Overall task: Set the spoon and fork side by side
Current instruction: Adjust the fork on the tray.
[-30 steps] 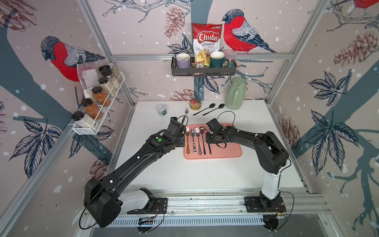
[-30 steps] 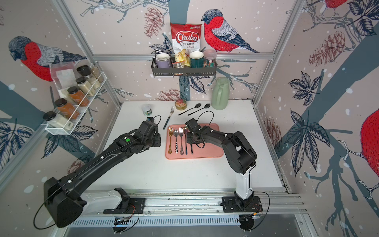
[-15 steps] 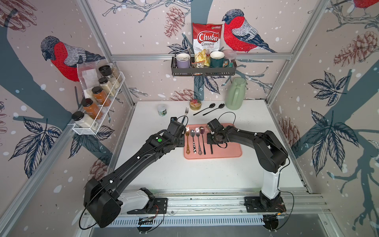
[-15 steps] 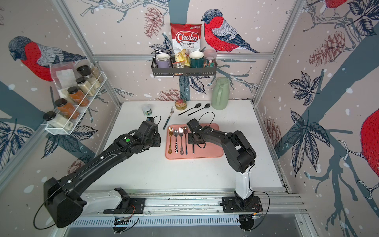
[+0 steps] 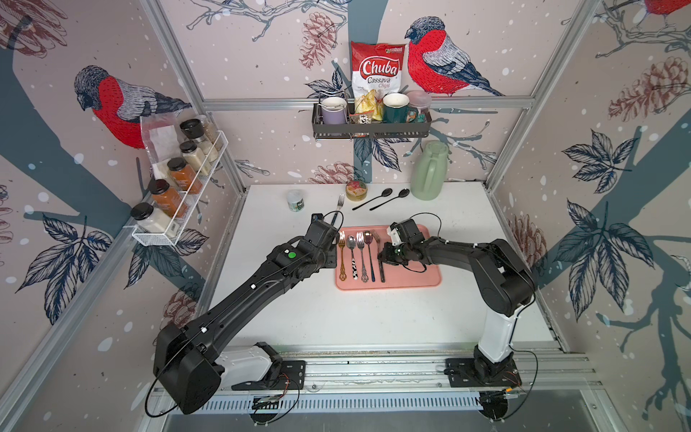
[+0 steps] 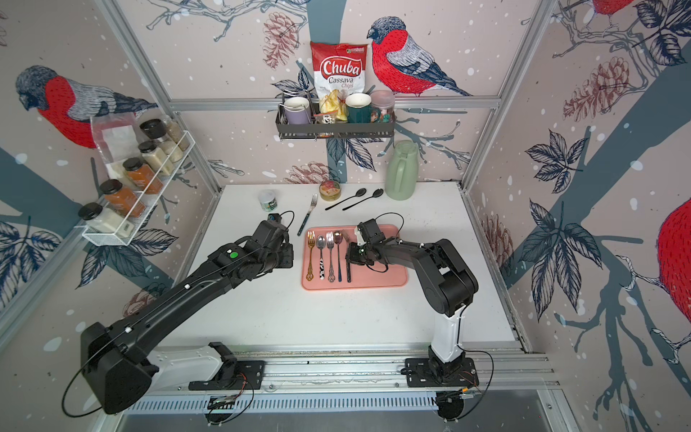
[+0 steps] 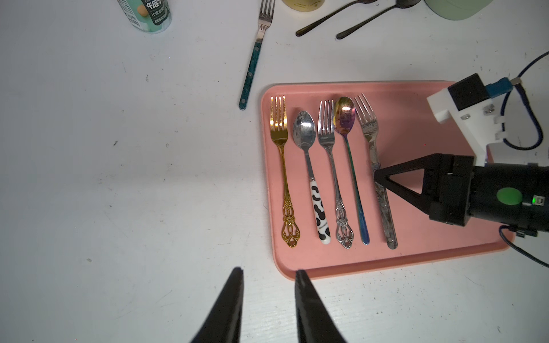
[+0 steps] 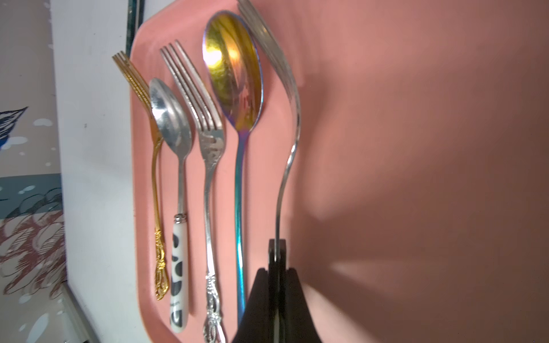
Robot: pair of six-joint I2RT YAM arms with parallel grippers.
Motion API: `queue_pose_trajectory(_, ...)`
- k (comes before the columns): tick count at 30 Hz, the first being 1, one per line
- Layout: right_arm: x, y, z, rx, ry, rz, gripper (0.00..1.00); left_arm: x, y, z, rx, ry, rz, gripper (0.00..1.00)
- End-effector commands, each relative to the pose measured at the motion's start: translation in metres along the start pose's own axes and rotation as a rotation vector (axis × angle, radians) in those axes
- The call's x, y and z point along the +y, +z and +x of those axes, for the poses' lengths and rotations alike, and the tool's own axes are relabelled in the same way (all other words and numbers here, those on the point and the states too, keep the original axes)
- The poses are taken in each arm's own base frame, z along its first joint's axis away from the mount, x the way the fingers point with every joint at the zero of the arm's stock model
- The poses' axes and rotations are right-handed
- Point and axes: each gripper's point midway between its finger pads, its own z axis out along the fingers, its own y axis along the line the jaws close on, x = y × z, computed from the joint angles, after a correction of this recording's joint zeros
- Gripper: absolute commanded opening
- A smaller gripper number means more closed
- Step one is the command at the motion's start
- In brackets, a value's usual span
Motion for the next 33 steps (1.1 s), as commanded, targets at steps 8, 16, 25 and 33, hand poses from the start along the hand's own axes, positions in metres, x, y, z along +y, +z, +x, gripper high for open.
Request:
queue_pose_trajectory(8, -0.014, 0.008, -0.001, -0.003, 0.016, -0.002, 0.06, 0.0, -0.003, -0.003, -0.016, -0.006, 0.013, 0.31)
queue_pose_trajectory(16, -0.037, 0.002, 0.004, -0.01, 0.016, 0.111, 0.18, -0.002, -0.005, -0.004, -0.023, -0.011, 0.025, 0.31)
queue_pose_trajectory(25, -0.054, -0.006, 0.005, -0.013, 0.023, 0.158, 0.32, -0.007, -0.005, -0.006, -0.025, -0.018, 0.051, 0.31)
queue_pose_trajectory(33, -0.032, -0.028, -0.009, -0.053, -0.038, 0.158, 0.33, -0.01, 0.001, -0.005, -0.014, -0.014, 0.051, 0.31)
